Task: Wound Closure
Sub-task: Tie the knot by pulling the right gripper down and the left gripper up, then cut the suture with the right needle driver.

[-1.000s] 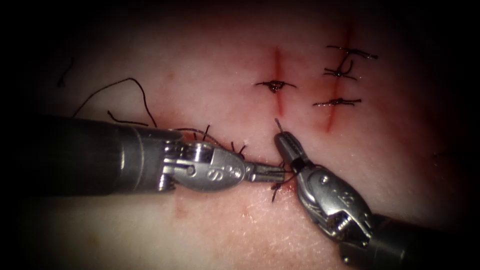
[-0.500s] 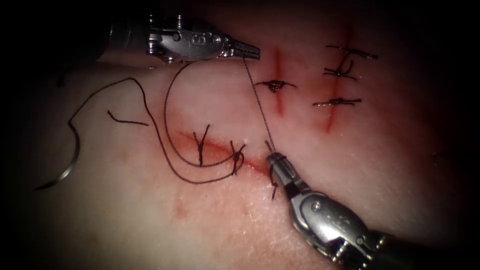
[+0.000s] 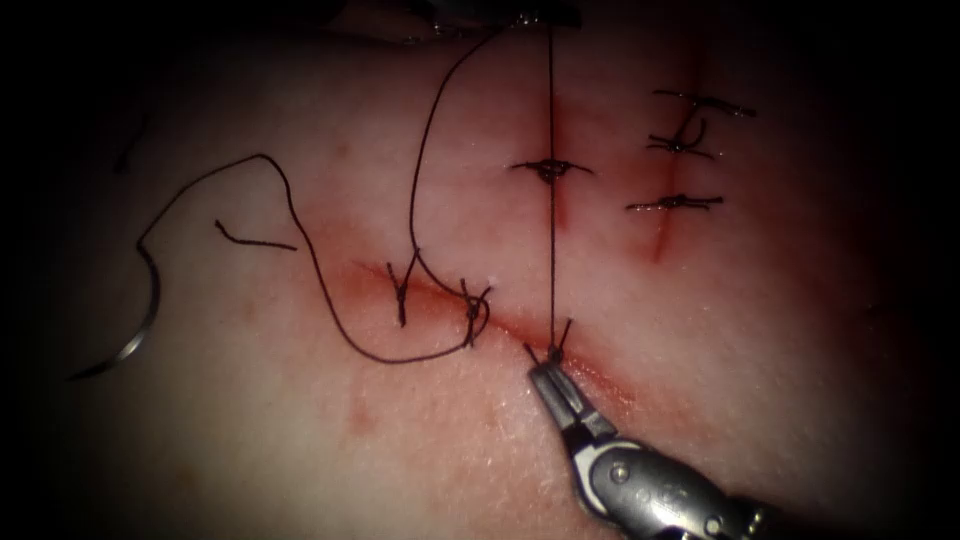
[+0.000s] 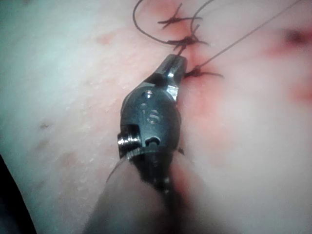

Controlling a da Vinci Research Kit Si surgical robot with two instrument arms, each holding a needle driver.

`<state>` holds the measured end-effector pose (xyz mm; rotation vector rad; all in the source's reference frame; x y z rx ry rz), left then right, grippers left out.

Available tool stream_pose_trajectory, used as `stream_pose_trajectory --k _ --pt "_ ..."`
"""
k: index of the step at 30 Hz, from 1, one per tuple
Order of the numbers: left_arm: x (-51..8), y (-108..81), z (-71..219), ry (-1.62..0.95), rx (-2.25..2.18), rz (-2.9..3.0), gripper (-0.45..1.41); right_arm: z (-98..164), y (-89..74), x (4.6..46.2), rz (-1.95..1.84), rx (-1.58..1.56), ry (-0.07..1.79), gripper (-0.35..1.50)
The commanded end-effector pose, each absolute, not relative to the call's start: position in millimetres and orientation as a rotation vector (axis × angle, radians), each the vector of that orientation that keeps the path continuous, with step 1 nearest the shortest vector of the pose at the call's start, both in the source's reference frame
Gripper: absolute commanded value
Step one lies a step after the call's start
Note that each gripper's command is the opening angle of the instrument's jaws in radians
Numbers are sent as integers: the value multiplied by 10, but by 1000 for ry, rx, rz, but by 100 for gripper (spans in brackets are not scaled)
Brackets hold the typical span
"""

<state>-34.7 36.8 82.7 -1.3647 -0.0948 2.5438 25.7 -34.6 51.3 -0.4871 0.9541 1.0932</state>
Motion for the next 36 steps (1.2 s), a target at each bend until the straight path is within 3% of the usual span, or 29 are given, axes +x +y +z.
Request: stream_pose_trajectory --k 1,12,20,21,22,26,30,33,36 --pt "-355 374 832 -74 -1376 2533 -45 521 -355 269 1075 -487 956 -35" --pt "-374 400 854 49 -1401 2485 -45 558 -411 279 993 -380 808 -35" --pt "-364 391 852 50 -1423 2489 -45 547 -413 283 986 -365 883 -35" --pt "-362 387 849 47 -1427 2491 -45 546 -411 283 1006 -375 909 9" --pt "-358 374 840 40 -1430 2499 -45 540 -403 282 1017 -399 960 91" --pt "-341 343 808 14 -1390 2509 -45 517 -390 277 1057 -257 1069 135" --pt "-319 318 766 21 -1366 2504 -45 489 -389 276 1059 -114 1141 148" --pt "-301 292 722 25 -1345 2500 -45 463 -376 255 1048 -3 1177 133" --pt "-293 281 697 46 -1341 2489 -45 454 -358 237 1100 23 1177 131"
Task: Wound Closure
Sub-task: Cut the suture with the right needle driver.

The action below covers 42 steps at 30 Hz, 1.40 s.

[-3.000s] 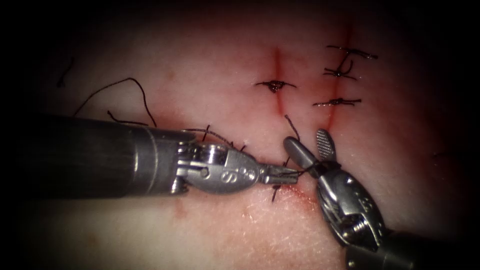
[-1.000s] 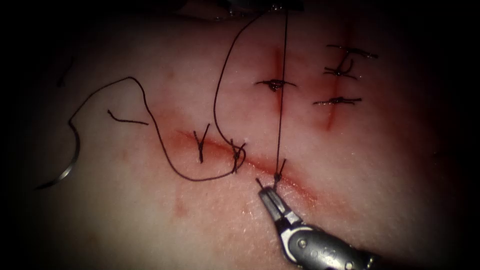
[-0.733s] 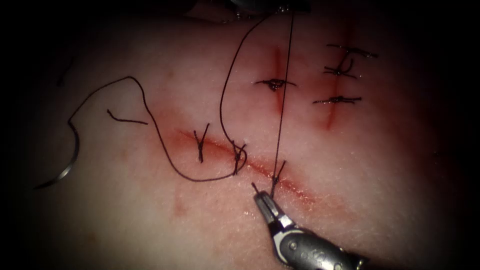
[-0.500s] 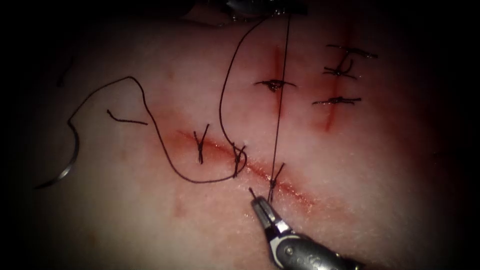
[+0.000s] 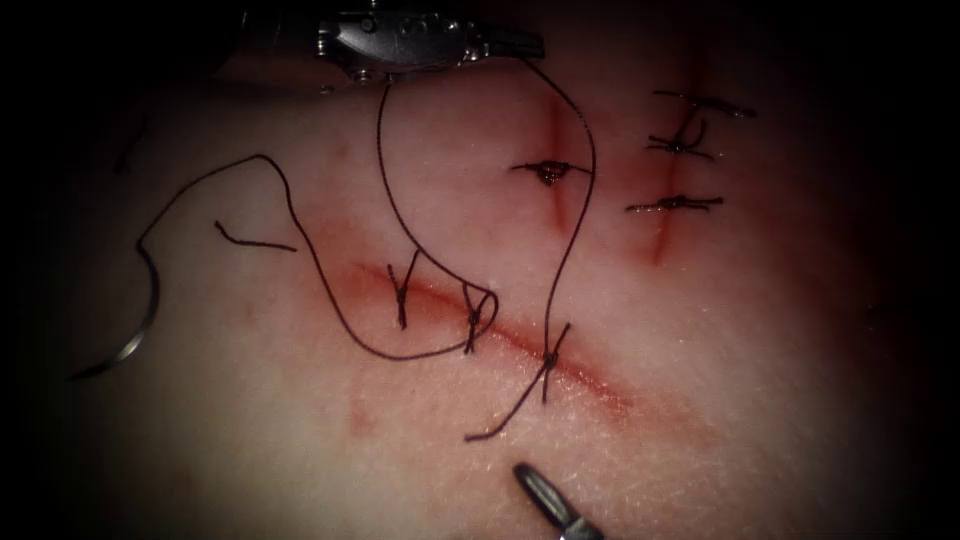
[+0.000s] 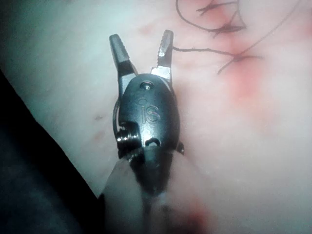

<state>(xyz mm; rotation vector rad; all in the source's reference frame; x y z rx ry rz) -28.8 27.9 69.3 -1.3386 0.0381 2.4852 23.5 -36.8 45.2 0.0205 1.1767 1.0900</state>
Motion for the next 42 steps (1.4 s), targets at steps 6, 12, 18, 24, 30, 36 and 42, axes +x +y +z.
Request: stream_pose_trajectory --k 6,12,18,24,30,36,42 --pt "-278 267 648 111 -1337 2481 -45 476 -306 205 1190 92 1139 131" --pt "-275 259 610 164 -1334 2483 -45 524 -276 200 1187 94 1105 125" --pt "-275 254 578 209 -1359 2443 -45 551 -262 206 1176 103 1047 123" --pt "-281 249 559 221 -1375 2433 -45 563 -260 216 1165 95 1021 128" --pt "-283 244 554 233 -1377 2445 -45 565 -260 240 1111 82 978 133" --pt "-286 241 539 237 -1395 2440 -45 566 -256 257 1054 98 984 121" --pt "-289 237 534 241 -1413 2440 -45 562 -248 270 1016 87 988 121"
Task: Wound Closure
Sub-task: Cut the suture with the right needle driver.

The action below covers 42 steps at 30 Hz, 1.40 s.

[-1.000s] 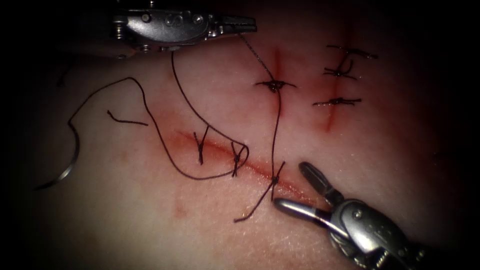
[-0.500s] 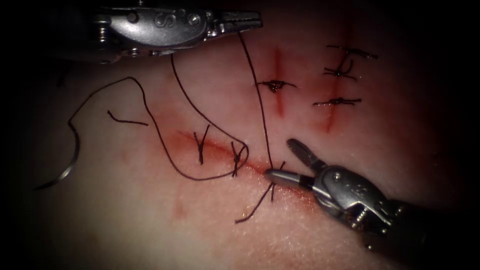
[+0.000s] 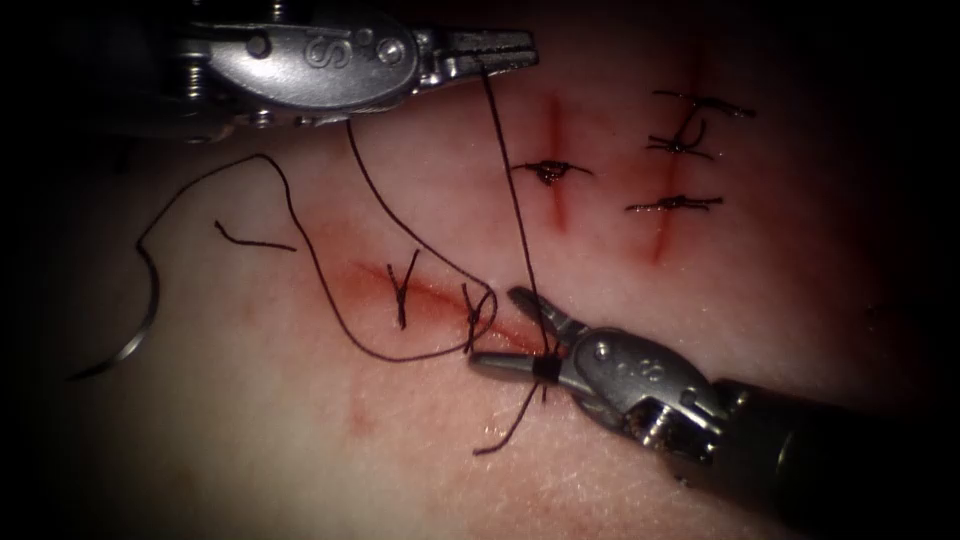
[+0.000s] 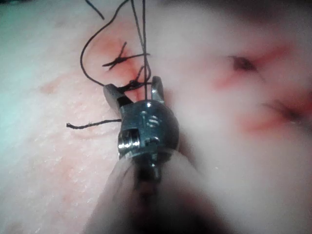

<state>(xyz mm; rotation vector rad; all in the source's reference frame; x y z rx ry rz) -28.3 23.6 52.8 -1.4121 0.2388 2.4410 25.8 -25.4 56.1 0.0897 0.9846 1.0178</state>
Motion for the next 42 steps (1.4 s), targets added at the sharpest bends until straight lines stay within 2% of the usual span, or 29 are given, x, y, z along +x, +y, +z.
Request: stream_pose_trajectory --k 1,22,23,25,26,35,36,37,38,40,42 --pt "-289 237 534 242 -1413 2440 -45 561 -247 271 1017 88 987 120" --pt "-290 222 511 251 -1435 2444 -45 570 -230 284 974 63 985 108" --pt "-291 222 510 252 -1434 2443 -45 569 -230 285 974 64 986 99" --pt "-293 222 511 256 -1438 2446 -45 567 -232 285 976 62 983 45" --pt "-293 222 511 257 -1438 2446 -45 565 -234 285 992 37 960 -35" --pt "-292 222 511 256 -1440 2446 -45 560 -227 280 995 -4 916 -35" --pt "-292 222 511 255 -1441 2446 -45 558 -226 279 997 -5 921 -15" --pt "-292 223 511 254 -1442 2445 -45 556 -225 279 998 -2 925 53" --pt "-291 225 513 256 -1445 2449 -45 548 -221 273 998 6 950 136" --pt "-287 228 516 256 -1458 2449 -45 538 -219 263 995 22 960 146" --pt "-278 235 522 260 -1451 2444 -45 522 -221 238 945 30 965 146"
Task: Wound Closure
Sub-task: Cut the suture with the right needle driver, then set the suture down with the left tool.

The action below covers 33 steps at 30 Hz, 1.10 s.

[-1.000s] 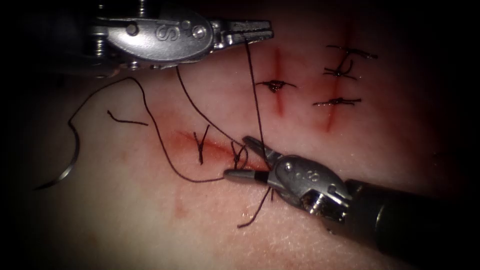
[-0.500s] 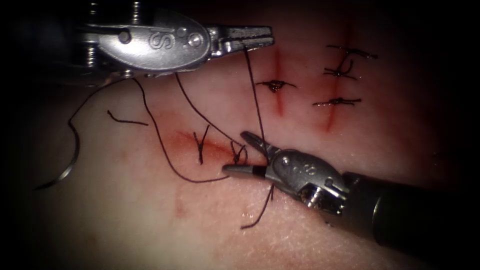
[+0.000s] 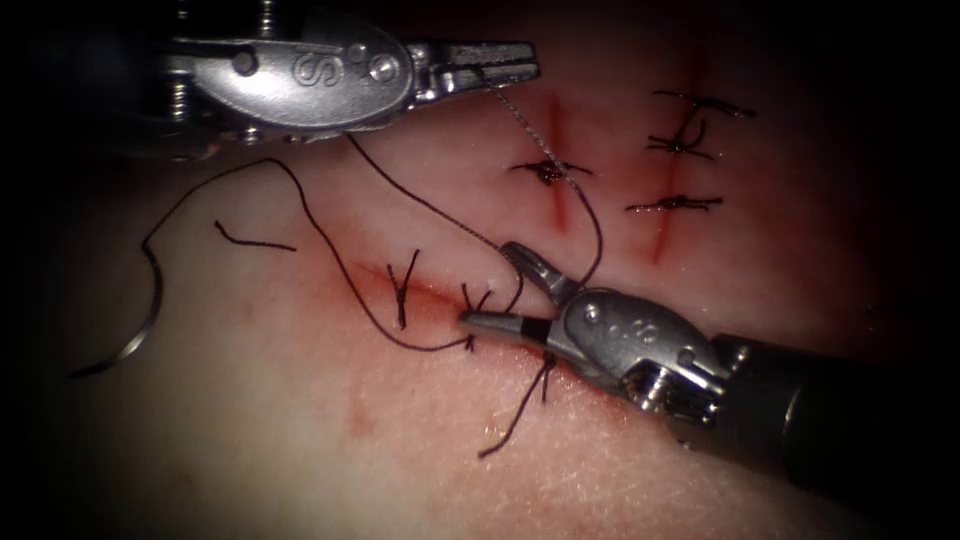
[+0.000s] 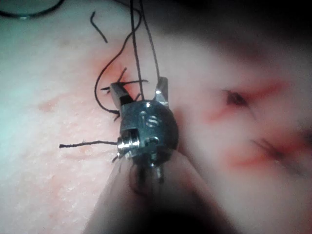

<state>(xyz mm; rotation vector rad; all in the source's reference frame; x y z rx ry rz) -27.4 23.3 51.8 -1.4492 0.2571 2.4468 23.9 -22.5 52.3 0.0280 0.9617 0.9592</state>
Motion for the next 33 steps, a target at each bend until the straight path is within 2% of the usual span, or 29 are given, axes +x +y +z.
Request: stream_pose_trajectory --k 1,6,9,13,16,20,23,26,27,29,33 --pt "-276 238 524 263 -1449 2440 -45 517 -222 230 920 26 966 146" --pt "-271 255 552 295 -1425 2430 -45 497 -225 170 763 8 979 146" --pt "-291 268 598 331 -1400 2422 -45 496 -207 114 684 -15 970 148" --pt "-311 275 649 372 -1374 2428 -45 499 -200 72 718 -76 973 148" --pt "-324 278 695 380 -1351 2445 -45 498 -204 53 733 -102 947 148" --pt "-333 274 745 330 -1328 2437 -45 493 -210 48 746 -118 927 148" --pt "-334 264 805 203 -1284 2413 -45 490 -211 49 757 -126 910 145" --pt "-330 255 849 89 -1294 2295 39 490 -210 51 738 -137 906 146" --pt "-324 247 872 19 -1305 2214 108 489 -209 52 695 -159 900 148" --pt "-318 240 887 -4 -1322 2195 136 488 -208 53 670 -172 895 148" --pt "-300 230 890 -116 -1297 2210 140 482 -207 54 606 -235 846 148"
